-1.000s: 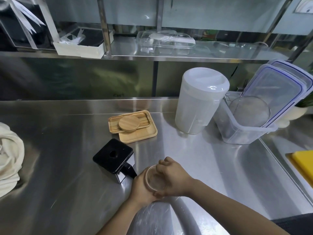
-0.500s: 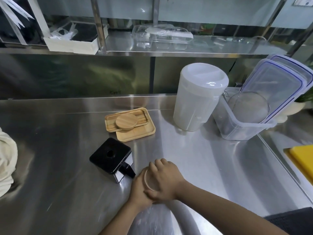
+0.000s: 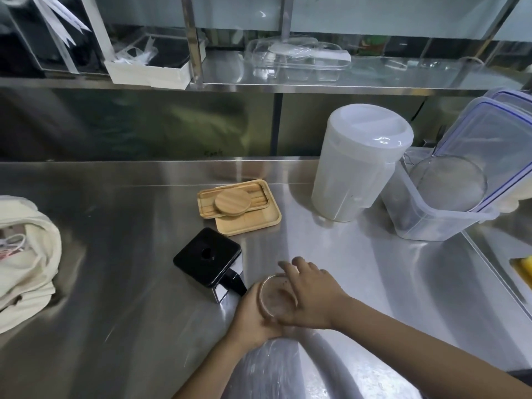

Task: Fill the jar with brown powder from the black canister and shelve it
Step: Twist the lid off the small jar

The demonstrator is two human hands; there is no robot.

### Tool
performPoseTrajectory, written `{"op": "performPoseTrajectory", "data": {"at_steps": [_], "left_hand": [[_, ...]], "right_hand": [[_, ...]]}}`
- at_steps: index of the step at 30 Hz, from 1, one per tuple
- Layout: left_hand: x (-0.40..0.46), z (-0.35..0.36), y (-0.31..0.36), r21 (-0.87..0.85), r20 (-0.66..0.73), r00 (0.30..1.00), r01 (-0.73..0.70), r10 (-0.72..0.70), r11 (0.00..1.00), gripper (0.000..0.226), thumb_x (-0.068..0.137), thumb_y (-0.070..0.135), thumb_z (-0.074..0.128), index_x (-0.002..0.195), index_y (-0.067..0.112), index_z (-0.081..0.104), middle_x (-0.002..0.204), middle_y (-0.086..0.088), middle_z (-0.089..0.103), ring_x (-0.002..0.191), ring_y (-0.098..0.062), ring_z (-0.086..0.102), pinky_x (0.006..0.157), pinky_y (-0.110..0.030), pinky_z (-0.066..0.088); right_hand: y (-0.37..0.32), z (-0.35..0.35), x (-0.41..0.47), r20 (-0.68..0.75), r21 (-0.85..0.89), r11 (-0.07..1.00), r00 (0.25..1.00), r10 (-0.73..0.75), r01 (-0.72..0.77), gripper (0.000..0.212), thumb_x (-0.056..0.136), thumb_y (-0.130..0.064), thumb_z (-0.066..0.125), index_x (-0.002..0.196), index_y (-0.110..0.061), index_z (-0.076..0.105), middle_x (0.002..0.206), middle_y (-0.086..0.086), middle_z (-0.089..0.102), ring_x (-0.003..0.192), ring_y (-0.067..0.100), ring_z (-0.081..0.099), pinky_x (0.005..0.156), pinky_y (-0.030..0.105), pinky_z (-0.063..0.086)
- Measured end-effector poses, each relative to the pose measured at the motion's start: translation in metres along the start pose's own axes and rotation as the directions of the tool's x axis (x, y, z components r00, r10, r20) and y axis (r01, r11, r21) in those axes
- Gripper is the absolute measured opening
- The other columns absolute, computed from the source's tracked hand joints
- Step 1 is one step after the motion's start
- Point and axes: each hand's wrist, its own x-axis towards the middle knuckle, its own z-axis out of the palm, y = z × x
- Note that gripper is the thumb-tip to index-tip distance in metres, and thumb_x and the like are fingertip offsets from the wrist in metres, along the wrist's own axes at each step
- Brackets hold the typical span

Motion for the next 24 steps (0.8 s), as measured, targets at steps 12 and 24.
{"op": "performPoseTrajectory", "data": {"at_steps": [12,24], "left_hand": [[-0.008,0.002,0.011,-0.03,-0.134,0.985,0.105,-0.109,0.994,0.073,0.043,0.012,0.096,0.104,0.029,0.06,0.102,0.011,0.071,0.092,0.004,0.067,0.077,-0.012,0.05],[0.0,0.011,0.025,-0.453,-0.134,0.899,0.318,-0.417,0.833,0.021,0.086,0.023,0.058,0.082,0.012,0.076,0.086,-0.01,0.072,0.086,-0.026,0.07,0.071,-0.036,0.053]], "right_hand": [[-0.006,-0.018,0.006,0.165,0.276,0.939,0.953,-0.255,0.203,0.097,0.072,-0.025,0.077,0.148,-0.021,0.017,0.151,0.011,0.029,0.134,0.029,0.035,0.109,0.036,0.033],[-0.022,-0.019,0.005,0.117,0.017,0.969,0.962,-0.247,0.247,0.089,0.076,-0.049,0.065,0.144,-0.022,0.014,0.147,0.008,0.029,0.123,0.035,0.041,0.099,0.043,0.035]]}}
